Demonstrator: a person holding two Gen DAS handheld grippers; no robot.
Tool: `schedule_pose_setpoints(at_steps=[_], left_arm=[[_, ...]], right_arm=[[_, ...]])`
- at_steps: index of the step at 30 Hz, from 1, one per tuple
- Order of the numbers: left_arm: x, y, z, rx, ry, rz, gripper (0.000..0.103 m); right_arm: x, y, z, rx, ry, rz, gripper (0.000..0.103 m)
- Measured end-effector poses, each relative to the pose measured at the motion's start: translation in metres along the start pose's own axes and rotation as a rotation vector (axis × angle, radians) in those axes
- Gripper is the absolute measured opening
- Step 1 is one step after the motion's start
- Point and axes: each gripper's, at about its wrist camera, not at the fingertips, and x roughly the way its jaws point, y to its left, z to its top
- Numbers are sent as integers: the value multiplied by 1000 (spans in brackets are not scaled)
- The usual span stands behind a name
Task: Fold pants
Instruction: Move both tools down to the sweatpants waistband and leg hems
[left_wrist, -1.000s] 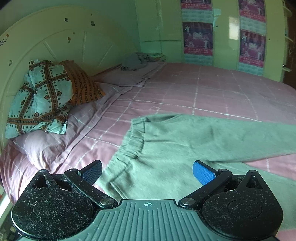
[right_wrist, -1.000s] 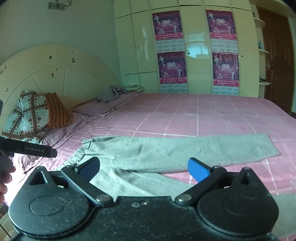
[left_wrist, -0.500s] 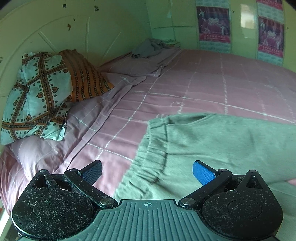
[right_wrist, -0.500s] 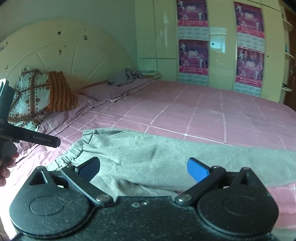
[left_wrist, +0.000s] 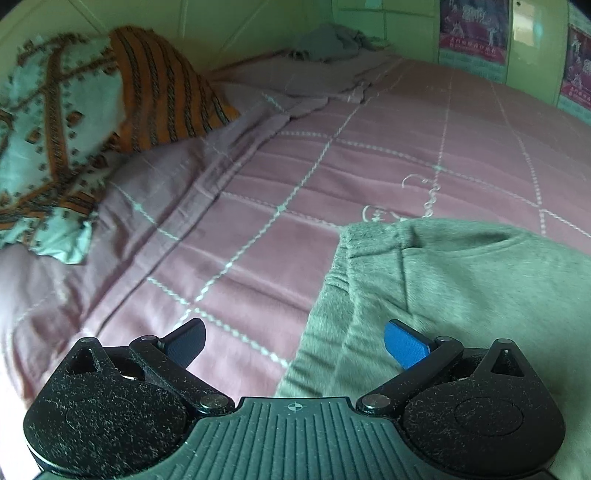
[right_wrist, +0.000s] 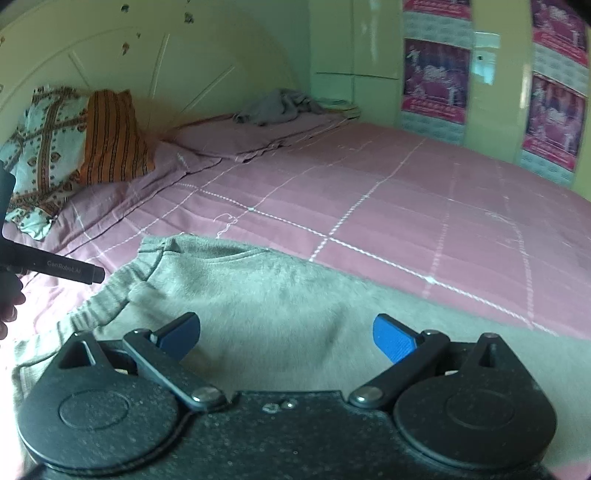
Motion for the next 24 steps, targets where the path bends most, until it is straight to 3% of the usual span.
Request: schedule_pose_setpoints(at_steps=[1,2,3,8,12,15,16,17,19,21,22,24], left_arm=[[9,0,2,-7,10,-4,102],[16,-1,3,-10,13,-10,92],[23,-1,5,-14,12,-29,72],[48,-7,10,-10,33,-119,46],[54,-21,15,48,32,-161,5],[54,-40,10,146,-8,-114,0],[55,-42,9,158,-13,-109,0],[56,-43,10,153,-14,-111,0],[58,-38,13,124,-2,-130,0],[59,-36,14,118,3,-138,0],[58,-37,14,131,0,-133,0],[56,-41,12,146,-6,-120,0]], right_arm=[[10,-1,4,-5,9,4,99],[21,-2,8,-10,21,5,99],[31,-3,11,-18,32,5,99],[77,-6,26,-50,72,31,98],[107,-14,37,-78,104,59,97],[128,-20,44,-123,144,75,86],[135,-21,45,-136,161,78,51],[144,-22,47,-149,193,77,27],[156,-24,47,-168,224,71,37],[163,-24,47,-172,240,84,69],[165,-24,46,-173,248,98,74],[171,-18,41,-205,281,105,60]])
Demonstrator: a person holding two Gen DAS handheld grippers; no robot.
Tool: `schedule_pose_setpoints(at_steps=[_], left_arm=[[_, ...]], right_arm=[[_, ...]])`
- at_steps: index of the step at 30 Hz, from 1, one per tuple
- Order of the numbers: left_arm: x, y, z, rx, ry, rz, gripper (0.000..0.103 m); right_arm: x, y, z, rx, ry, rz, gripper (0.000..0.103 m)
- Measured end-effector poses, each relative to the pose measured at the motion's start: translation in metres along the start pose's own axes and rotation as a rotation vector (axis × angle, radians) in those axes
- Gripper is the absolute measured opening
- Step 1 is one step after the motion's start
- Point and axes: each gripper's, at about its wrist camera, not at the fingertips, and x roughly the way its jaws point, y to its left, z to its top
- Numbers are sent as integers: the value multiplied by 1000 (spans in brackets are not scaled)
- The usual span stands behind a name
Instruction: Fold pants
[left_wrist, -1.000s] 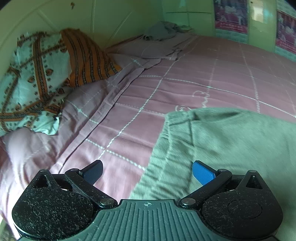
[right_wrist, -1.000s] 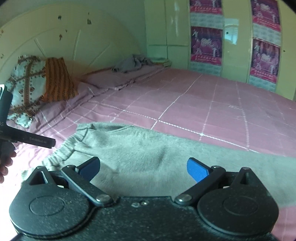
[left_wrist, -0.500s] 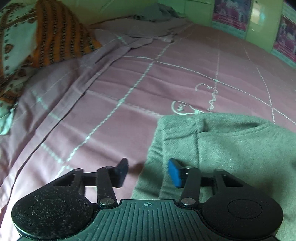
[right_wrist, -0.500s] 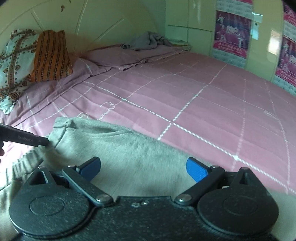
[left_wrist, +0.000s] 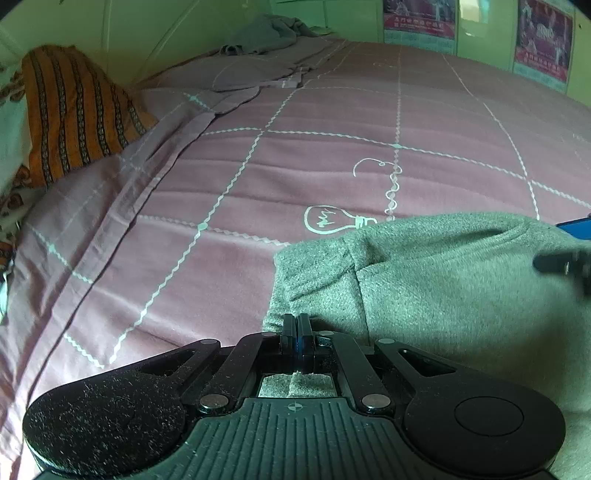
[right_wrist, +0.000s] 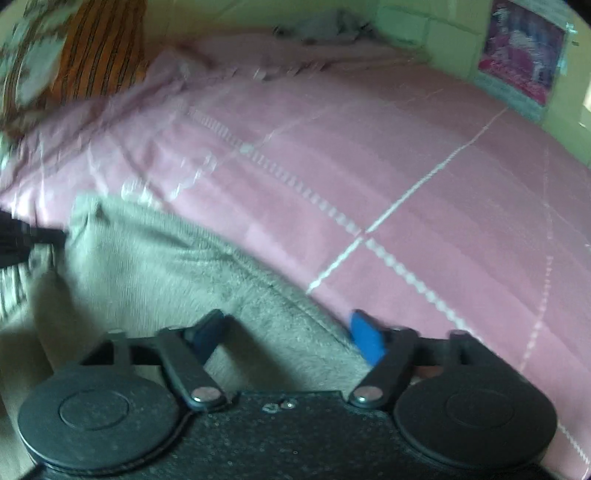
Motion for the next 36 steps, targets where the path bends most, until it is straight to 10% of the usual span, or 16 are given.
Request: schedule_pose_setpoints(at_steps=[2,5,15,22,36], left_arm=[[-2,3,1,-32,12,0,0],[-13,15,2,-151,48,-26,0],[-128,48,-53,-293,102,-239,0],[-144,70,-138,-346,263,-244,0],[-163,82,-190,-694,252,-454,1]], right_arm=[[-4,4,0,25,-20,10,27],[-26,18,-9,-7,-51,-33,12],[-193,126,-118,-135,-171,10,10],[-190,198,-205,-52,-46,23,24],[-223,129,-264,592,-30,98,25]])
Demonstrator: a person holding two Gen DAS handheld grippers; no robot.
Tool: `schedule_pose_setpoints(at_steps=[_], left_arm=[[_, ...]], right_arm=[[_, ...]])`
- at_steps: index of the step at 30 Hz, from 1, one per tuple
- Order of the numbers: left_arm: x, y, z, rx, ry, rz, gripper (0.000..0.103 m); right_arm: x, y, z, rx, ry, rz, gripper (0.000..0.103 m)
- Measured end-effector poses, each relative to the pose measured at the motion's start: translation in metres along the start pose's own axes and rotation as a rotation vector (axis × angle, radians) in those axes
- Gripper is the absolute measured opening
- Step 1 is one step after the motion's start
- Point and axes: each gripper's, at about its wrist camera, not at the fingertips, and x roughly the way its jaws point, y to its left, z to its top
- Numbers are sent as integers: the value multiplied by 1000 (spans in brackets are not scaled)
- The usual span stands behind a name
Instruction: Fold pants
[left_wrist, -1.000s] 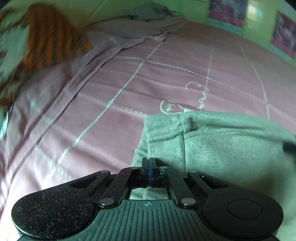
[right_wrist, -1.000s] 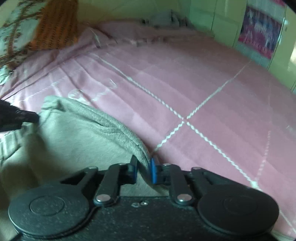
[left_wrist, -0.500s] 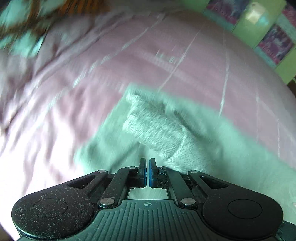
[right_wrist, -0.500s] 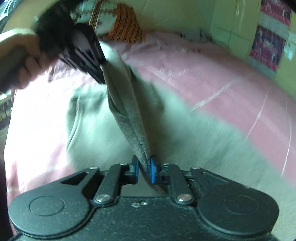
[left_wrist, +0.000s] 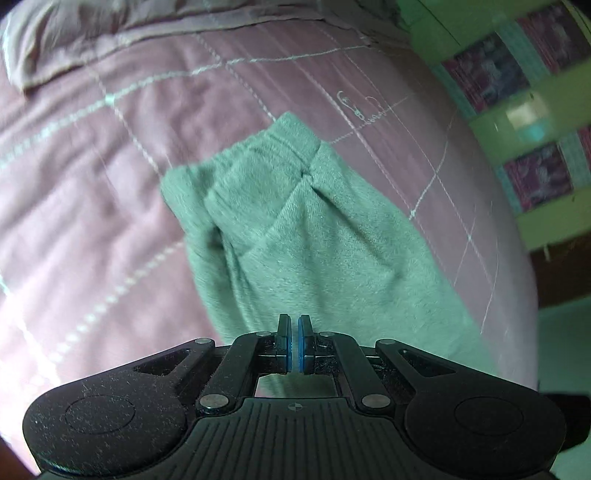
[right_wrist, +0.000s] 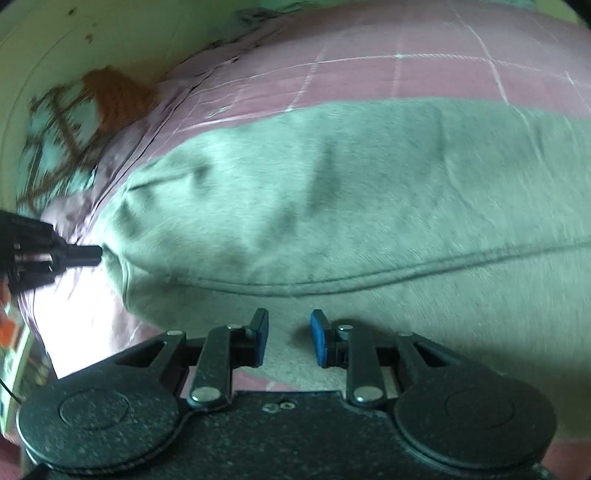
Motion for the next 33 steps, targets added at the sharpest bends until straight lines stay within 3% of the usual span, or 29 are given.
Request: schedule_pose_setpoints(at_steps=[2,4,6,8,11,12,13,15,16,23,24,26,29,33], left_arm=[[11,-3,-4,-20,9,14,2],[19,-1,-7,-53,11,17,15],[22,1,-9,-91,-9,16,84],[17,0,-12,-103,-76,-1,92],[23,-5,-7,-64,-71,7,92],[24,-5,-6,-71,-70,-5,87],[25,-3,-5,-82,-66,-20,81],[28,-3,-4,-99,-48,-60,50],[29,-3,-6,-104,-37,-67,46],[52,2,-6,-157,-22,-68,45],[53,-1,-5,-146,-37,-62,37],[53,-5,-4,-144,-59,-45,10],[47,-15,0,-95,-69,-49,10],[37,-19,9,-78,-58,-71,10]], right_arm=[[-3,-2,-6,12,-8,-5,27],[-2,-3,-7,28,-6,-2,29],[1,-3,-5,51,-6,0,33],[4,-4,-5,67,-4,-3,36],[3,-6,-7,71,-1,0,36],[2,-6,-8,71,-1,-3,36],[2,-7,-9,80,-3,-2,36],[2,-10,-9,121,-9,13,35],[1,-12,-9,137,-12,16,35],[7,-13,-6,190,2,37,35],[9,-14,-6,207,3,43,35],[12,-17,-5,233,3,47,31],[15,-29,1,305,-36,23,29],[26,-57,10,505,-67,55,23]])
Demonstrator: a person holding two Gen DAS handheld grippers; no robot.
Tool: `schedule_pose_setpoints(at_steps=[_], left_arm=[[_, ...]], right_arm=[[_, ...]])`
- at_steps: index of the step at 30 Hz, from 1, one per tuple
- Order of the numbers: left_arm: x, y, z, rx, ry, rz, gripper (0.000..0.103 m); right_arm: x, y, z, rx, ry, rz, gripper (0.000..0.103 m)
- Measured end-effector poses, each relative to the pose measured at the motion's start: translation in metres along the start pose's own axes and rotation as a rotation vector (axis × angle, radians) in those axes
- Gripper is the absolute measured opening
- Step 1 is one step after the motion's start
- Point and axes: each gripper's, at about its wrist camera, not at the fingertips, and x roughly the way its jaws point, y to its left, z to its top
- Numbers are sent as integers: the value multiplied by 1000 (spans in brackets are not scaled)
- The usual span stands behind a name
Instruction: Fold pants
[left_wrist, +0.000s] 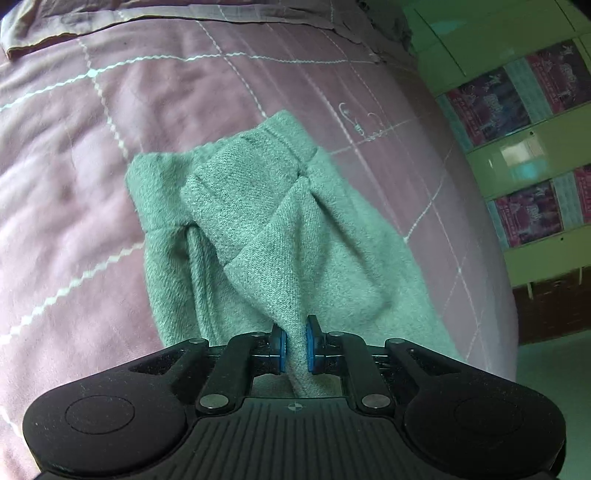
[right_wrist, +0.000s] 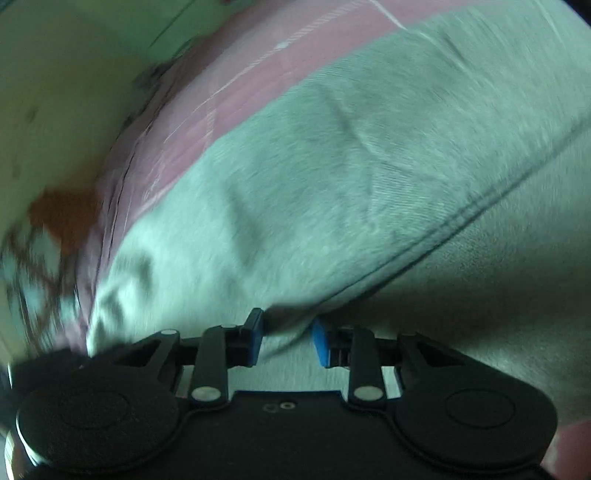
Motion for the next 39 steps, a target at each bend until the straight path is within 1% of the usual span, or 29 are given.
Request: schedule_pose_setpoints(at_steps=[1,2,3,5,6,8,9,10,12,13,14,15,16,17,18,19,20,22,24,25,27,29,31,32,34,36,37,38,39], left_arm=[[-3,-3,3,16,2,4,10],[-8,-6,6,33,1,3,10],[-15,-8,10,56,-4,-5,10],[-35,-8,20,96,-22,-28,10],[-44,-7,24,111,-28,-41,10],[-52,0,27,143,-24,-34,10],[-47,6,26,154,-9,-7,10],[-39,14,22,154,13,27,10],[-17,33,12,147,46,101,10],[-11,44,7,114,50,92,10],[-11,49,5,84,40,79,11],[-14,49,5,71,33,77,11],[-17,45,2,70,26,85,11],[-22,42,1,73,24,96,11],[-28,38,-1,84,21,100,11],[-38,31,-6,112,6,105,11],[-47,24,-10,144,-14,108,11],[-61,11,-19,199,-42,92,11],[-59,-2,-30,234,1,65,11],[-54,-7,-36,234,19,61,11],[-47,-10,-46,203,28,93,11],[-47,-1,-50,122,23,93,11],[-52,17,-44,26,4,88,11],[-55,23,-41,-2,-15,95,11],[-61,35,-31,-24,-39,117,11],[-64,43,-21,-52,-53,117,12],[-66,46,-17,-68,-61,117,13],[-66,48,-13,-79,-68,112,25],[-64,49,-11,-84,-70,111,47]], right_arm=[[3,-4,3,41,-10,7,12],[3,-5,4,60,-24,5,5],[-2,-2,2,48,-49,8,5],[-24,20,-7,-54,-108,24,5],[-39,31,-12,-100,-124,49,5],[-60,46,-24,-150,-118,106,5],[-66,51,-30,-186,-108,114,5],[-66,57,-40,-244,-97,97,5],[-48,56,-53,-312,-72,23,5],[-35,51,-60,-332,-53,-26,5],[-19,48,-64,-344,-21,-75,6],[-9,46,-66,-351,1,-103,6],[-5,45,-68,-348,2,-109,7],[-5,45,-68,-350,0,-108,11],[-5,47,-67,-353,5,-105,13],[-7,48,-63,-349,16,-100,18],[-11,49,-60,-336,20,-85,20],[-26,47,-55,-307,9,-50,20],[-41,35,-51,-294,-6,-50,20],[-46,29,-51,-283,-13,-56,21],[-53,12,-48,-236,-21,-64,21],[-50,-2,-45,-157,-3,-34,22],[-51,-11,-45,-98,3,0,24],[-49,-13,-45,-79,8,8,24],[-44,-14,-46,-53,21,29,25],[-38,-11,-46,-37,26,37,26],[-35,-7,-47,-36,26,39,26],[-32,-4,-47,-38,28,38,27],[-35,-7,-47,-36,29,37,28]])
